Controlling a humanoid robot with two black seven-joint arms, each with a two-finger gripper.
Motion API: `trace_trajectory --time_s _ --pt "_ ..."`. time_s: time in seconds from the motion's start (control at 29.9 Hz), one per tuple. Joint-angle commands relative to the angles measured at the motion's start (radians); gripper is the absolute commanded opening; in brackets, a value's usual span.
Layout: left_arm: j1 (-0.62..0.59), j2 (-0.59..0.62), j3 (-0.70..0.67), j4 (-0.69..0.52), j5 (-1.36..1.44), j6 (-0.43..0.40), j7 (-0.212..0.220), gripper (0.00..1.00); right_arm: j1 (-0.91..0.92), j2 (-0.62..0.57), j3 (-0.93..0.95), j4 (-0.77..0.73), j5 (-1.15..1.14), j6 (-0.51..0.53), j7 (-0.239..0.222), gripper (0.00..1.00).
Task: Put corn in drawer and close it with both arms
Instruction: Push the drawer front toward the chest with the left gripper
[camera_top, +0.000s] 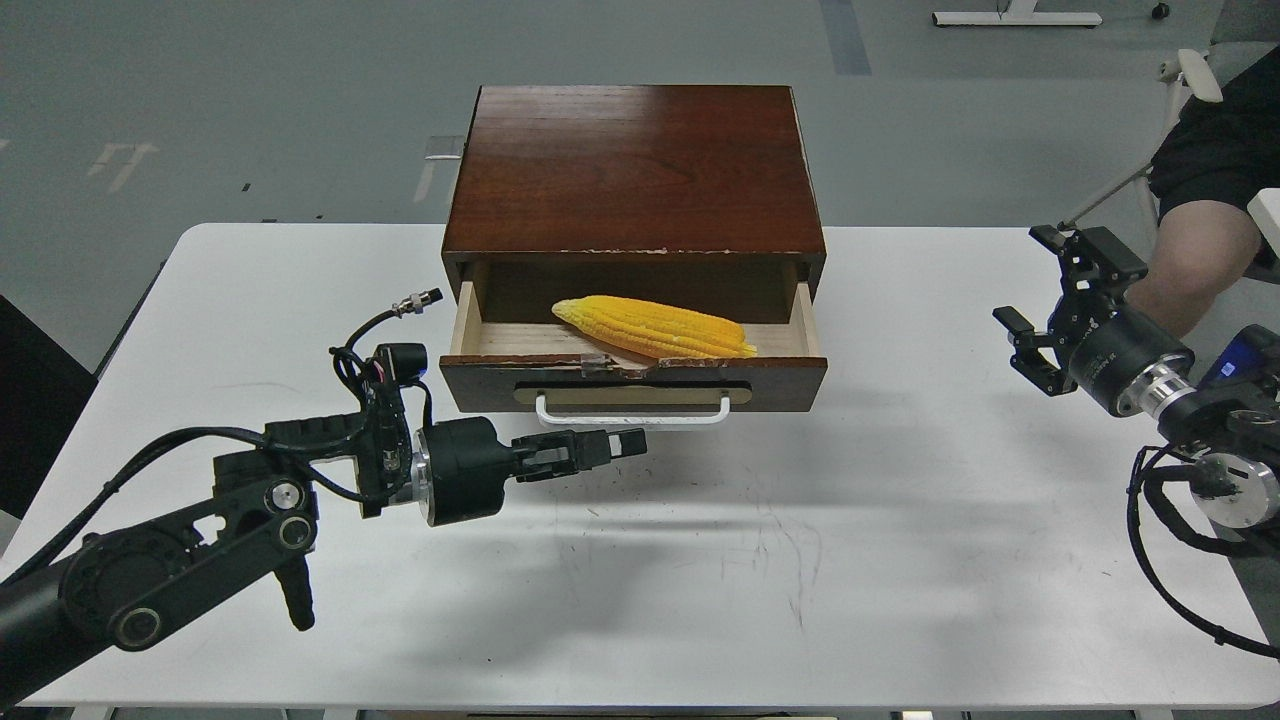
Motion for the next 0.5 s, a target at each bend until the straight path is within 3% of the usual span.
trace_trajectory --time_s 0.0,0.47 --pt "-0.001 0.001 -0.004 0.01 -0.001 0.002 -0.002 0.0 -0.001 0.0 0.0 0.0 0.0 0.0 0.0 1.0" --pt "-0.002 -0.001 -0.021 0.051 -0.003 0.035 -0.003 0.0 -0.015 0.0 0.0 0.0 0.0 0.0 0.0 1.0"
